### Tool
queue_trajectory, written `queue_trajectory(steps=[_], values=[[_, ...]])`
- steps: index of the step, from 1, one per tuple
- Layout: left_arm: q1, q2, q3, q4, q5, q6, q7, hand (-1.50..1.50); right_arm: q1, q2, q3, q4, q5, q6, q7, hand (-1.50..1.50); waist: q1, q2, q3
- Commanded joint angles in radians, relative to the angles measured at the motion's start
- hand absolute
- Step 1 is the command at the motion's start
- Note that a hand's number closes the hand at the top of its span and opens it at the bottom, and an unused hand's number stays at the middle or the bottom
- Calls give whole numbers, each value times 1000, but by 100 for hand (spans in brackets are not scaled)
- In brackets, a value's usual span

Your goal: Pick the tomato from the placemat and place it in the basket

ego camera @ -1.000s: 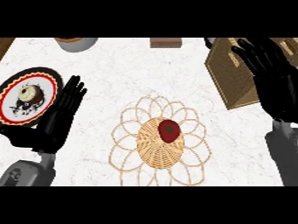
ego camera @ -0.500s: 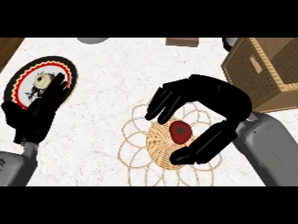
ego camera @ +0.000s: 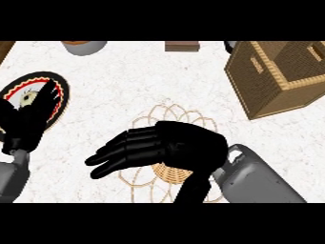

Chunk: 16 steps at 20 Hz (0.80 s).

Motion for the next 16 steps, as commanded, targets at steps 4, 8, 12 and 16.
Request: queue_trajectory(steps=[4,8,12,16], values=[[31,14,11,-11,5,-18,7,0,-245,-156,-61,-51,176,46,307,-150,-6,-13,-3],[-12,26,22,-14,3,-16,42,0,-401,-218,-139,-33,193,117,491,-150,-13,-11,-2],[1,39,43,-32,8,-43,37,0,-544,-220,-195,104,115,272,558,-150,6,-3,-1],[4,-3,32,3,-8,-26,23,0,-578,-306,-206,195,9,501,507,-150,0,1,-1]])
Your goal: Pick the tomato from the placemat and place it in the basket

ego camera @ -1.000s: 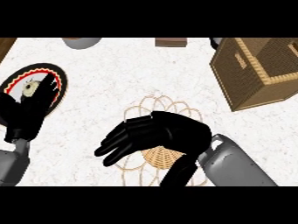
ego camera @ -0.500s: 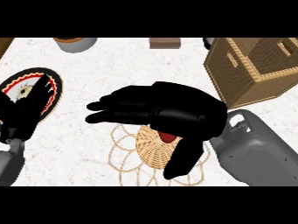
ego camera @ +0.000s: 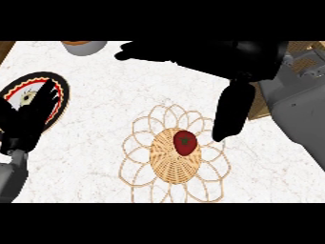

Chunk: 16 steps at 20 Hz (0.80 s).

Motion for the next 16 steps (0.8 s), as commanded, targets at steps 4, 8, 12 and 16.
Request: queue_trajectory(steps=[4,8,12,16], values=[[65,3,19,-48,-13,-23,-10,0,-14,-97,-73,95,-80,258,-50,-150,3,1,2],[11,-21,16,-58,-27,-11,44,0,-11,-61,-104,191,-86,285,-117,-150,6,4,2],[15,-22,45,-54,-23,-24,38,0,182,-133,-177,84,-62,241,-250,-150,-4,3,3],[-10,-38,51,-6,-52,-26,41,0,251,-120,-194,97,21,227,-380,-150,-1,6,3]])
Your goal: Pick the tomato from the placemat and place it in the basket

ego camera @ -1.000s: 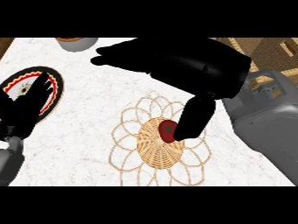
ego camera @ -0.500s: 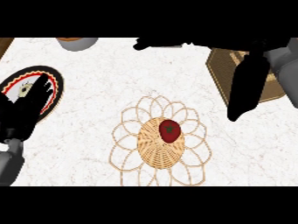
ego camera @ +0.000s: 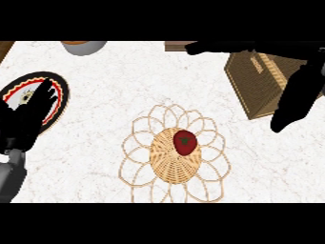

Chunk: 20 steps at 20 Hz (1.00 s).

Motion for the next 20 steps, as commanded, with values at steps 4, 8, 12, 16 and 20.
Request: queue_trajectory(steps=[4,8,12,16,20], values=[[-45,-22,2,-21,-32,6,66,0,159,-3,17,26,218,-76,-294,-150,7,3,1],[-46,-8,53,34,5,-65,25,0,161,166,103,94,318,-250,-274,-150,12,5,0],[-51,-49,44,35,-38,-29,12,0,257,212,152,134,412,-367,-395,-150,7,3,0],[-18,-46,66,51,-51,-70,-8,0,285,272,109,149,367,-322,-363,-150,0,-1,0],[47,-55,60,-96,-76,-27,65,0,270,325,162,289,515,-436,-441,-150,9,-1,0]])
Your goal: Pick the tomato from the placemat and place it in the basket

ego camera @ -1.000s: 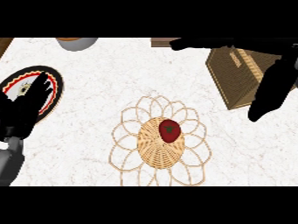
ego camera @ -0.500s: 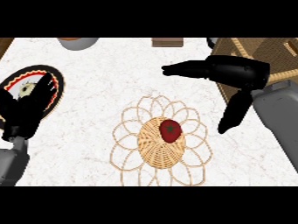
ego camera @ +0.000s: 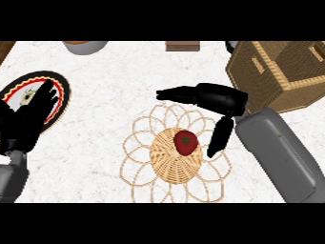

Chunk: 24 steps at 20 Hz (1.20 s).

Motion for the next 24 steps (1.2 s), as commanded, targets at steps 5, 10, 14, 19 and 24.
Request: queue_trajectory(steps=[5,10,14,19,24], values=[[-39,-10,55,57,-19,-51,-16,0,14,66,71,108,181,-56,-43,-150,-6,-1,0],[30,-42,52,10,-44,-57,-22,0,37,66,90,159,275,-90,-103,-150,-4,-1,0],[23,-52,66,-5,-76,-64,-3,0,32,88,46,212,314,-115,-156,-150,-5,-1,0],[10,-77,82,-44,-86,-46,54,0,-6,51,-14,202,296,-16,-214,-150,-6,-2,0],[20,-60,93,1,-90,-100,17,0,-21,24,-2,298,294,-34,-336,-150,-1,1,0]])
